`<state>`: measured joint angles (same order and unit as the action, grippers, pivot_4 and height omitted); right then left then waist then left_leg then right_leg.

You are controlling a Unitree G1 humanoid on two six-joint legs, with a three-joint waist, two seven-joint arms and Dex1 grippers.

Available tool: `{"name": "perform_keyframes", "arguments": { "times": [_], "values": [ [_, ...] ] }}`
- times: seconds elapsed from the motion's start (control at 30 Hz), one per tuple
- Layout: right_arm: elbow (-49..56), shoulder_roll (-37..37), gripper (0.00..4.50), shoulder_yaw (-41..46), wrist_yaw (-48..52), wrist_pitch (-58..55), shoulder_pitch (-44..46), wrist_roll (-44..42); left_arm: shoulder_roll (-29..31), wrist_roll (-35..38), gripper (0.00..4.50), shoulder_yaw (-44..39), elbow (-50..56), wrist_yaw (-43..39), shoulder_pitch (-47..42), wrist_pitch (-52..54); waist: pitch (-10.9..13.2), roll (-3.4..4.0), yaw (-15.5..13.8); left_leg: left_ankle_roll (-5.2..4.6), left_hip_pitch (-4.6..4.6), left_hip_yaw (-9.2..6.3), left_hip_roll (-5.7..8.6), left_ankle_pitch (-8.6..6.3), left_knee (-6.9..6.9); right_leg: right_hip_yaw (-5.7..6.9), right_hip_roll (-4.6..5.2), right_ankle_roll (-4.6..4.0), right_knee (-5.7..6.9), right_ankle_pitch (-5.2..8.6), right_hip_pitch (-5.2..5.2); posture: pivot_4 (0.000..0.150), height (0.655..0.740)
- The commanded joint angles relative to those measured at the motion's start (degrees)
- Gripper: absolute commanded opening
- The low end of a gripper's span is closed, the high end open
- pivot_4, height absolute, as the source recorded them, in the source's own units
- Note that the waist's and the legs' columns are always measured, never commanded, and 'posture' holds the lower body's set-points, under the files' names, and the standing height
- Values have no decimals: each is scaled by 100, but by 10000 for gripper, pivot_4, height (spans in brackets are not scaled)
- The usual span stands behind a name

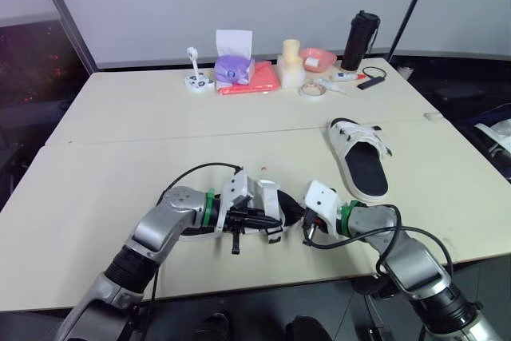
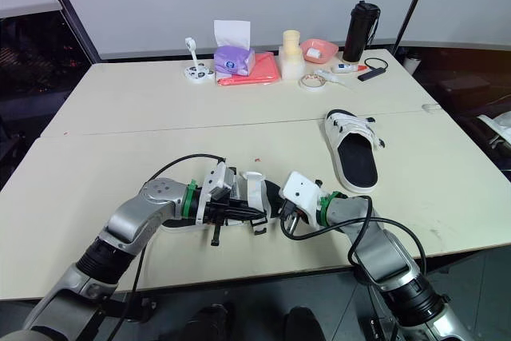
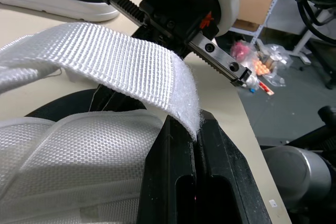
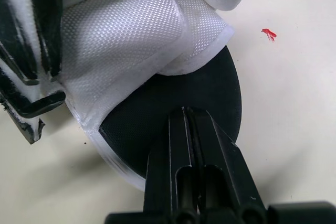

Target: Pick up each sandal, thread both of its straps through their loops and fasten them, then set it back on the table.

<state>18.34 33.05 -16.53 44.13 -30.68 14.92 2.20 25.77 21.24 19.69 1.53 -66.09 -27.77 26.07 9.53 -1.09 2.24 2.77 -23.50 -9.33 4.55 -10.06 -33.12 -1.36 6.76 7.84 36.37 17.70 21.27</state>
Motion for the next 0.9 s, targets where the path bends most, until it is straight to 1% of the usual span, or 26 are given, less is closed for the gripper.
{"name": "perform_keyframes", "arguments": {
  "times": [0.03,0.17,0.23,0.33,0.4,0.57,0.67,0.77,0.9],
  "values": [
    [-352,6,0,-354,65,-164,-165,103,195,-58,13456,103,-45,-213,117,171,0,0,4,0,0,1,-2,0,0,0,-1,0,0,0,0,1500,7400],
    [-378,17,0,-357,74,-141,-147,107,310,23,33025,-7,11,-347,109,266,0,0,5,0,0,4,-4,0,1,0,-1,-1,0,0,2,1500,7400],
    [-401,18,0,-353,83,-126,-126,105,398,160,44029,-140,87,-407,97,391,0,0,5,0,0,4,-5,0,1,0,-1,-2,0,-1,2,1500,7400],
    [-431,27,0,-359,93,-96,-107,112,532,481,44579,-462,259,-431,65,684,1,0,15,0,0,5,-9,0,1,2,-2,-5,0,-3,3,1500,7400],
    [-452,25,0,-363,97,-77,-93,111,582,839,44579,-801,366,-350,11,1023,2,-1,18,0,0,5,-11,0,3,2,-3,-6,0,-3,5,1500,7400],
    [-512,14,0,-376,109,-24,-65,119,612,1671,44579,-1648,537,19,-150,1852,3,-2,19,0,0,5,-14,0,4,4,-3,-6,0,-4,7,1500,7400],
    [-558,12,0,-376,129,7,-38,122,684,1980,44579,-1976,676,186,-163,2166,3,-3,21,0,0,6,-15,0,4,5,-4,-6,0,-5,8,1500,7400],
    [-609,22,0,-373,162,49,-8,129,1071,2299,44579,-2188,1015,40,121,2523,3,-3,32,0,0,12,-18,0,5,5,-5,-9,0,-8,7,1500,7400],
    [-663,24,0,-385,198,90,29,138,1821,2268,44579,-1993,1499,-612,822,2372,3,-1,33,3,0,31,-30,-2,13,3,-4,-18,0,-11,13,1500,7400]
  ]
}}
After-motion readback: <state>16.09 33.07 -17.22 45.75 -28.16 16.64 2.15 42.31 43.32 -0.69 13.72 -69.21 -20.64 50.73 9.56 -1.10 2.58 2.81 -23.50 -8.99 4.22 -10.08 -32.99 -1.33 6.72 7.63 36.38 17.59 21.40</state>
